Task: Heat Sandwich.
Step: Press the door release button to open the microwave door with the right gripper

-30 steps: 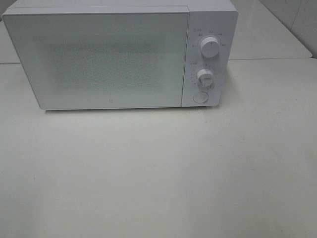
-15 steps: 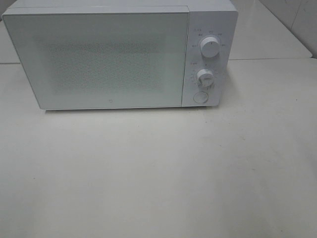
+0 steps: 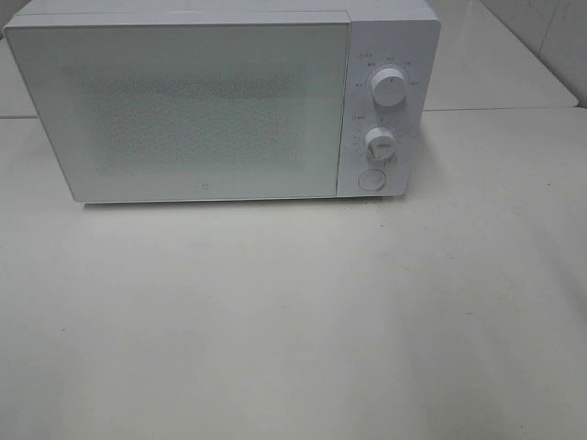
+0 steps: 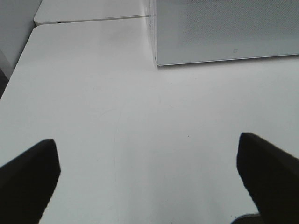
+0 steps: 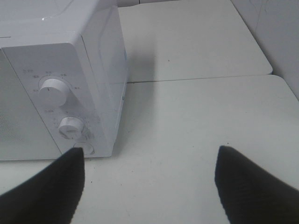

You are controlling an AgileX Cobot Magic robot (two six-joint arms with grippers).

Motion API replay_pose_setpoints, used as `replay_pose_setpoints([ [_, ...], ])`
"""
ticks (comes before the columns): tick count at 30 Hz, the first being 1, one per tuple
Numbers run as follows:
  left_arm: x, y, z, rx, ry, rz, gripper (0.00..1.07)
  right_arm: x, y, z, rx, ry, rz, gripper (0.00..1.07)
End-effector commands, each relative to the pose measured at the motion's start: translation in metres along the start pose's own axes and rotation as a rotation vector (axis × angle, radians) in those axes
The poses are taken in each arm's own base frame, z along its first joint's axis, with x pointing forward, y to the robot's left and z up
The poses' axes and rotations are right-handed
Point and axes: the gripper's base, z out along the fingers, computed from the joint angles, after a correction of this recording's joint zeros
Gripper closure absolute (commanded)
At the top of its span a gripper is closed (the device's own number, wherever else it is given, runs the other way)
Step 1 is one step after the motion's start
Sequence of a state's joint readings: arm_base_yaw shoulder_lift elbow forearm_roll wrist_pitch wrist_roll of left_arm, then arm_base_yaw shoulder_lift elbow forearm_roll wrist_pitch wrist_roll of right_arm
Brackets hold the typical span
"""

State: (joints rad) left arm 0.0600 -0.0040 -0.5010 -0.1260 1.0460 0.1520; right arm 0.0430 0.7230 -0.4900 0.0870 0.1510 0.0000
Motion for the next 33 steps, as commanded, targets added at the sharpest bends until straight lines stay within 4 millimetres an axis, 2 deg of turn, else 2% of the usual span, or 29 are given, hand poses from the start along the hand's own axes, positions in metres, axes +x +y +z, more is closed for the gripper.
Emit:
replay_pose_setpoints([
  [1, 0.002, -0.001, -0.002, 0.010, -0.026, 0.000, 0.09, -0.005, -0.001, 0.010, 0.006, -0.043, 0.017, 0.32],
  [11, 0.002, -0.001, -0.002, 0.010, -0.026, 0.000, 0.09, -0.007, -0.003, 0.040, 0.019, -0.083, 0.003, 0.32],
  [22, 0.002, -0.001, -0.002, 0.010, -0.026, 0.000, 0.09, -0.004, -0.006, 0.085, 0.037, -0.160, -0.001, 0.32],
  [33, 0.002, -0.001, -0.002, 0.010, -0.026, 0.000, 0.09, 0.011, 0.024, 0.120, -0.062, -0.207, -0.146, 0.32],
])
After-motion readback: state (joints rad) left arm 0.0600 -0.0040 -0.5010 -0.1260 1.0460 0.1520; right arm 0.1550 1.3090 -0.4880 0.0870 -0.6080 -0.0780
